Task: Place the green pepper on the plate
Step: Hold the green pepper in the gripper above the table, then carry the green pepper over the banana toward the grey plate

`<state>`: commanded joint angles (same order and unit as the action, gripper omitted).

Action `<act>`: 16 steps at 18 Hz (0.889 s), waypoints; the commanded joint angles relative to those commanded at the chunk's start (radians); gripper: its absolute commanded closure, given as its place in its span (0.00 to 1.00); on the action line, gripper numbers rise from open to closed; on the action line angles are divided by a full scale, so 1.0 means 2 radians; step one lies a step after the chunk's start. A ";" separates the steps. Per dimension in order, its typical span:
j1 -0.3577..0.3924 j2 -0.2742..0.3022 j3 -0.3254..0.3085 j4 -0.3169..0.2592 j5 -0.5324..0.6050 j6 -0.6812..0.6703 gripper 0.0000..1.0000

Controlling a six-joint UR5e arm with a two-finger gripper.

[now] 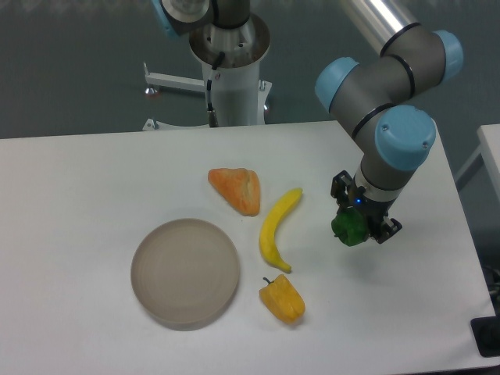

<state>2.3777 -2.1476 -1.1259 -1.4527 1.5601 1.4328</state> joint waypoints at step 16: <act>-0.136 0.012 -0.026 0.074 -0.016 -0.223 0.95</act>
<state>2.1048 -2.1246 -1.1781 -1.3055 1.5279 0.9866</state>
